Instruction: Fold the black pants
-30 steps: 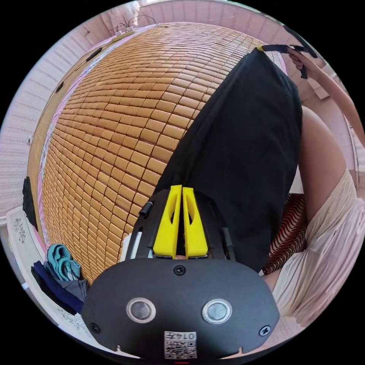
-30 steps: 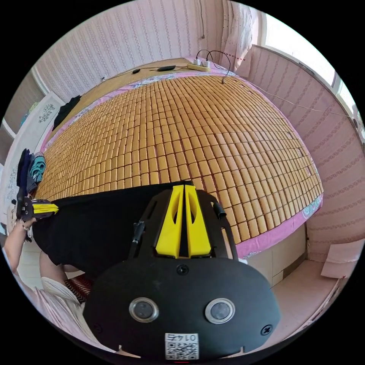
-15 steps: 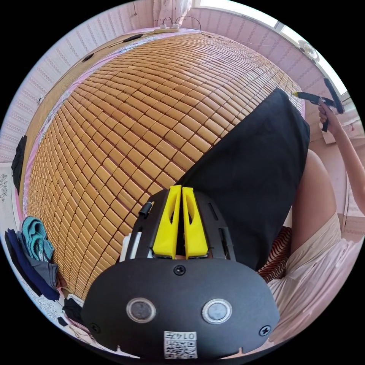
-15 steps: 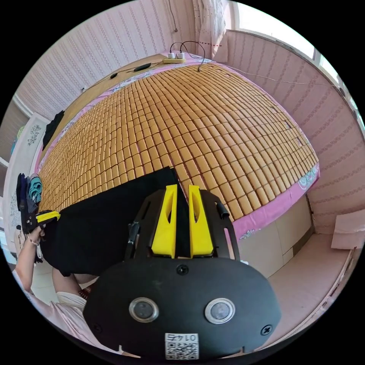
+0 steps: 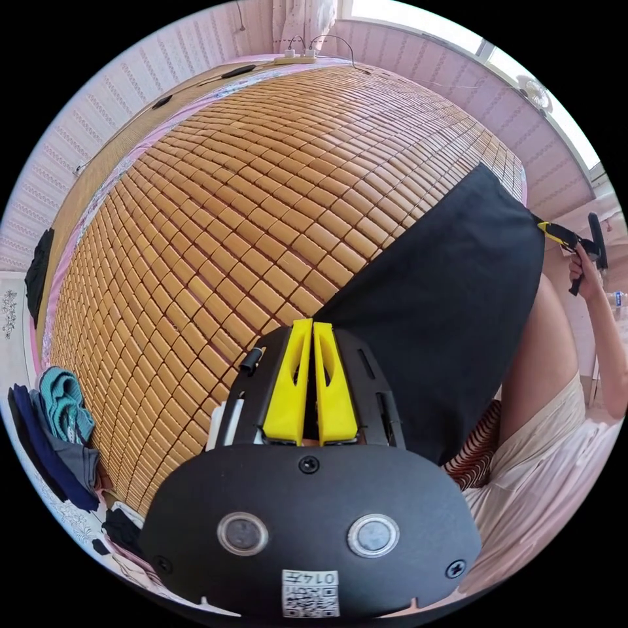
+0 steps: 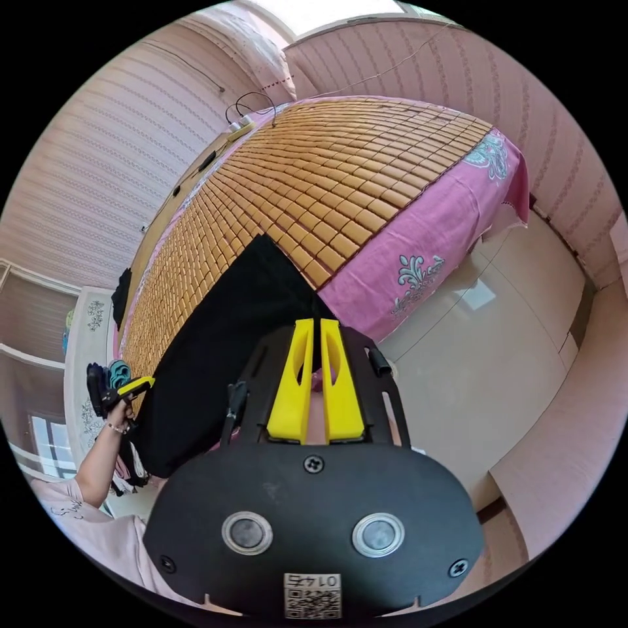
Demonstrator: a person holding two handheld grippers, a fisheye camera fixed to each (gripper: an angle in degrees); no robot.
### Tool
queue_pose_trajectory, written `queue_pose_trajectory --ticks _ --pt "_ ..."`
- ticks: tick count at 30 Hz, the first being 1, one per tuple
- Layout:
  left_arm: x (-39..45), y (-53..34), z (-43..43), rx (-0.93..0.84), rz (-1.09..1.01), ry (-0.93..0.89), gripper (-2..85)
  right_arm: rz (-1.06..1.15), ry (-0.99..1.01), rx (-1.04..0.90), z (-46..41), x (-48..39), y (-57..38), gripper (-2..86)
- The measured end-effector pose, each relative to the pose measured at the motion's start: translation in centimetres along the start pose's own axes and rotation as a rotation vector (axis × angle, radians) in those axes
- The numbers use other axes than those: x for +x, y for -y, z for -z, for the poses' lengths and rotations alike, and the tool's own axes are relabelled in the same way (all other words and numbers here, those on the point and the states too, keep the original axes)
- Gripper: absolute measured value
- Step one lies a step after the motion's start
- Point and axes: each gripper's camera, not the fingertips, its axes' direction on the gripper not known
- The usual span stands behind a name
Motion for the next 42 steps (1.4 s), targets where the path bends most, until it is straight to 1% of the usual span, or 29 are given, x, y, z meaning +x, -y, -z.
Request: queue_pose_trajectory --ticks 2,5,8,9,11,12,13,14,15,16,17,18,19,20,21,22,23,26,29,32,33,34,36,38,40,42 --pt "-0.4 -0.8 -0.9 -0.039 0.019 -0.021 -0.9 -0.007 -0.061 -0.071 -2.7 -0.2 0.1 2.0" --pt "-1.9 -2.7 -0.5 -0.009 0.082 -0.059 -0.5 -0.009 -0.146 -0.089 -3.7 -1.2 -0.3 3.0" --pt "-3.4 -6.7 2.5 0.085 0.095 -0.048 0.5 0.031 -0.228 -0.063 -2.5 -3.3 -0.8 3.1" --pt "-4.3 -9.2 4.0 0.124 0.110 -0.041 1.0 0.052 -0.245 -0.059 -2.3 -3.9 -0.9 3.0" --pt "-6.0 -14.1 6.2 0.169 0.152 -0.043 1.7 0.183 -0.278 -0.043 -1.6 -8.0 -1.3 3.0" --pt "-7.2 -17.9 7.3 0.184 0.200 -0.036 2.2 0.223 -0.281 -0.039 -1.6 -9.3 -1.5 3.0" --pt "-8.3 -21.9 8.2 0.185 0.262 -0.017 2.8 0.310 -0.269 -0.029 -1.9 -12.4 -1.8 3.2" --pt "-8.8 -24.0 8.5 0.184 0.295 -0.005 3.0 0.411 -0.240 -0.029 -2.7 -15.9 -2.2 3.3" --pt "-9.9 -28.2 9.1 0.174 0.370 0.021 3.6 0.463 -0.225 -0.034 -3.3 -17.7 -2.5 3.4" --pt "-10.9 -32.5 9.4 0.159 0.448 0.049 4.0 0.564 -0.191 -0.050 -4.6 -21.6 -3.1 3.7" --pt "-11.3 -34.5 9.5 0.153 0.487 0.061 4.2 0.671 -0.147 -0.071 -6.2 -25.8 -3.9 4.0" --pt "-12.3 -38.5 9.7 0.143 0.566 0.079 4.5 0.721 -0.127 -0.081 -7.1 -27.9 -4.4 4.3" --pt "-13.1 -42.1 9.9 0.142 0.641 0.090 4.8 0.821 -0.082 -0.112 -9.0 -32.1 -5.5 4.8" --pt "-13.6 -43.7 10.0 0.145 0.677 0.094 4.9 0.905 -0.038 -0.147 -11.0 -36.2 -6.8 5.4" --pt "-14.4 -46.6 10.2 0.159 0.739 0.096 5.2 0.941 -0.014 -0.168 -11.9 -38.1 -7.5 5.5" --pt "-15.2 -48.9 10.4 0.184 0.783 0.098 5.5 1.026 0.037 -0.212 -13.6 -42.0 -9.1 5.7" --pt "-15.6 -49.9 10.5 0.197 0.802 0.101 5.6 1.109 0.059 -0.247 -15.2 -45.7 -10.9 5.9" --pt "-18.0 -52.8 10.4 0.238 0.834 0.120 6.1 1.277 0.064 -0.302 -18.6 -53.1 -15.5 6.2" --pt "-21.8 -54.1 9.0 0.237 0.871 0.115 6.6 1.378 0.008 -0.359 -21.8 -58.1 -18.8 6.9" --pt "-25.8 -55.5 7.4 0.230 0.941 0.088 9.2 1.404 -0.013 -0.392 -23.8 -61.3 -20.4 7.4" --pt "-27.3 -56.2 6.5 0.200 0.972 0.071 11.4 1.404 -0.013 -0.395 -24.1 -61.8 -20.5 7.5" --pt "-28.6 -57.1 5.2 0.158 0.999 0.033 12.6 1.410 -0.018 -0.406 -24.7 -62.9 -20.8 7.5" --pt "-29.5 -58.7 3.6 0.155 1.013 -0.058 13.2 1.430 -0.019 -0.407 -25.4 -64.6 -21.3 7.6" --pt "-29.2 -60.4 3.4 0.225 0.987 -0.078 12.3 1.498 0.014 -0.405 -26.1 -68.2 -22.2 7.8" --pt "-28.0 -62.1 4.2 0.299 0.893 -0.058 11.4 1.572 0.074 -0.409 -26.7 -72.1 -23.3 8.6" --pt "-26.9 -63.5 4.8 0.332 0.803 -0.048 12.1 1.644 0.165 -0.430 -27.6 -76.8 -24.8 10.3"
